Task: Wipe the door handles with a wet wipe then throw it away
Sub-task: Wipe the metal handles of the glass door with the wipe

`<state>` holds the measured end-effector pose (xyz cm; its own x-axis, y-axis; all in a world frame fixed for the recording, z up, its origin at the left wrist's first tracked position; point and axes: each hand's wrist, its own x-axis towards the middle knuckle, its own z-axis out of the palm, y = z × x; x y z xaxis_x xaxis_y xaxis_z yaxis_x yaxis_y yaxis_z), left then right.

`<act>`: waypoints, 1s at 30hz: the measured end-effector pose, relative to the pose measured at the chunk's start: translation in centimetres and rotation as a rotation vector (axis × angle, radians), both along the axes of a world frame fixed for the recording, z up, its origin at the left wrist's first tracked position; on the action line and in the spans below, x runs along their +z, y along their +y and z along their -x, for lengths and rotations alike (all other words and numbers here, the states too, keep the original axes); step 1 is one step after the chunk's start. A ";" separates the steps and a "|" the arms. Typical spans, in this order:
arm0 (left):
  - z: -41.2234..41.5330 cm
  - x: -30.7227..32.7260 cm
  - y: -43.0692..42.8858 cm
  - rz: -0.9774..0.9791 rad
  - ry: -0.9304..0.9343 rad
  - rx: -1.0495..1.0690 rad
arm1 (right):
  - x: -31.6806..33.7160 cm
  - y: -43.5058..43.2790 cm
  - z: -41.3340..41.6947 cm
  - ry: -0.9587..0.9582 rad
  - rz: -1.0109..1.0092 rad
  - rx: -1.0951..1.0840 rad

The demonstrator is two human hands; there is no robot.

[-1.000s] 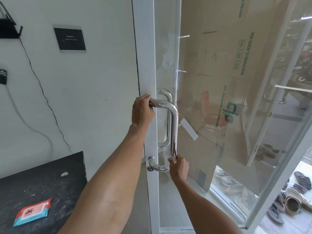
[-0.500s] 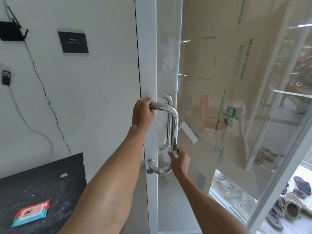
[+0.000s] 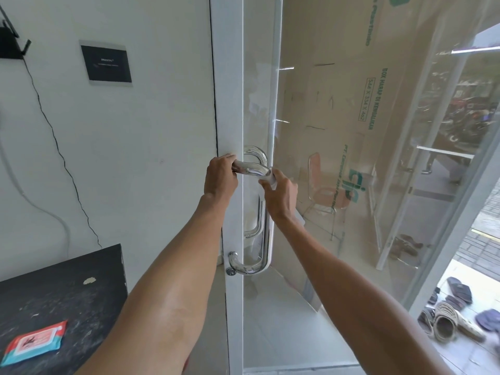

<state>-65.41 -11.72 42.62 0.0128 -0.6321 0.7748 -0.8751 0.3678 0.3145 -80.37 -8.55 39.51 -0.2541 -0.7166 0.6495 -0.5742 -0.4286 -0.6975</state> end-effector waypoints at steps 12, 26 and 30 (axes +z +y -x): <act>0.2 0.1 0.0 0.006 0.049 -0.018 | 2.3 -1.1 -1.1 0.469 0.143 0.013; -0.3 0.3 0.5 -0.074 0.094 -0.097 | 2.6 -1.1 -0.8 0.328 0.107 -0.009; -0.7 1.3 1.6 -0.161 0.110 -0.145 | 3.6 -1.6 -2.0 0.481 0.161 0.049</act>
